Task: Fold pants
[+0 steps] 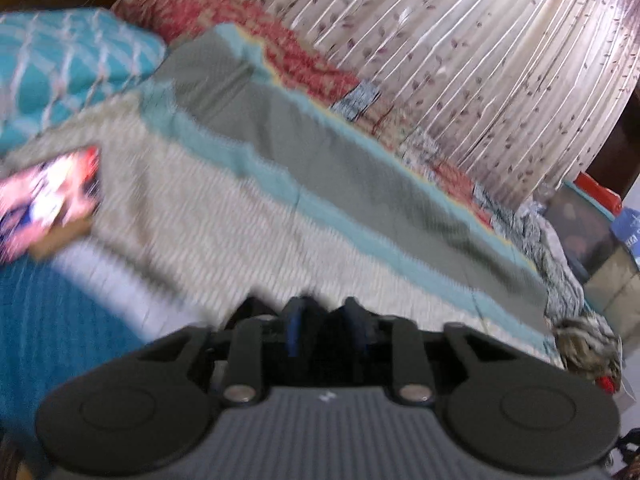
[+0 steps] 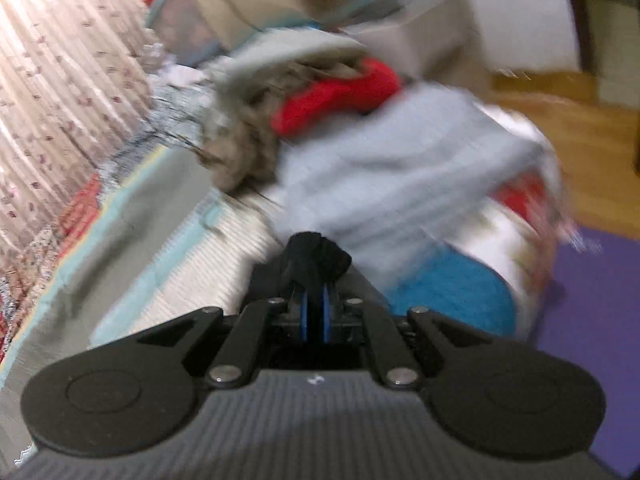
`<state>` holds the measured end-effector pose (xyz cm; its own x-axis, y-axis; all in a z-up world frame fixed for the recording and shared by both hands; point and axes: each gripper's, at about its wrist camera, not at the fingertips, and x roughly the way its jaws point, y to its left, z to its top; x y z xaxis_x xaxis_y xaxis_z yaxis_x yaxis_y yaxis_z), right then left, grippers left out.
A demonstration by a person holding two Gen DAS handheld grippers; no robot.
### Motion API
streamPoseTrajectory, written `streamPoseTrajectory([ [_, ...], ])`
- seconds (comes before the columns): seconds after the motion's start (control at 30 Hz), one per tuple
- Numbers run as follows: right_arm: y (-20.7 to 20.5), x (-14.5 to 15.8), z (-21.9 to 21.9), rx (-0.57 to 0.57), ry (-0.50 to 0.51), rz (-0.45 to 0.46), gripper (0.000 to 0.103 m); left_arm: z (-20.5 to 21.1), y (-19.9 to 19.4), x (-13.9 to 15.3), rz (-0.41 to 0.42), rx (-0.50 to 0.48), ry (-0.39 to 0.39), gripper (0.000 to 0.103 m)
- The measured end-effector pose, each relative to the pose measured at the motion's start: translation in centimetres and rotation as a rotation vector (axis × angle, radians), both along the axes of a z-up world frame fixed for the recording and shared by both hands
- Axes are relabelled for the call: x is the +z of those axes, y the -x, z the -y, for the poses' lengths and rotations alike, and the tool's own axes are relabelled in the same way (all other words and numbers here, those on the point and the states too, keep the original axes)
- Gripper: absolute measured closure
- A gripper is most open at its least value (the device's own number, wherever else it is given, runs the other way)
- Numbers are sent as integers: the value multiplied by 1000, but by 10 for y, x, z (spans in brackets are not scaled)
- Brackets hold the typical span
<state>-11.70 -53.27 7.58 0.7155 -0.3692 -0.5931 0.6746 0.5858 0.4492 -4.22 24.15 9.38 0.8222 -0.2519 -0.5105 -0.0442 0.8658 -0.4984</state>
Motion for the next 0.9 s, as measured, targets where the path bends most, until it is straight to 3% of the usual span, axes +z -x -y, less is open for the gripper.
streamPoseTrajectory([
  [0.1,20,-24,1,-36,-58,-44,92,-8,25,-20,-51,12,24,81],
  [0.17,23,-37,-4,-42,-47,-100,84,-13,36,-31,-87,24,14,67],
  [0.23,24,-41,-5,-83,-17,-144,39,-20,46,-39,-126,64,-1,68],
  [0.3,31,-36,-10,-156,31,-140,37,-28,56,-40,-138,96,12,65],
  [0.4,33,-18,-27,-173,115,-100,37,-47,72,-35,-119,140,71,54],
  [0.5,24,4,-56,-90,236,-25,37,-62,71,-26,-102,174,142,43],
  [0.57,10,14,-82,48,252,34,37,-64,61,-22,-96,145,203,30],
  [0.63,-17,19,-122,288,218,78,37,-59,46,-24,-122,103,225,17],
  [0.77,-73,22,-238,838,196,114,37,-47,28,-36,-167,53,241,17],
  [0.9,-105,26,-404,1407,348,105,31,-53,41,-44,-146,80,285,17],
])
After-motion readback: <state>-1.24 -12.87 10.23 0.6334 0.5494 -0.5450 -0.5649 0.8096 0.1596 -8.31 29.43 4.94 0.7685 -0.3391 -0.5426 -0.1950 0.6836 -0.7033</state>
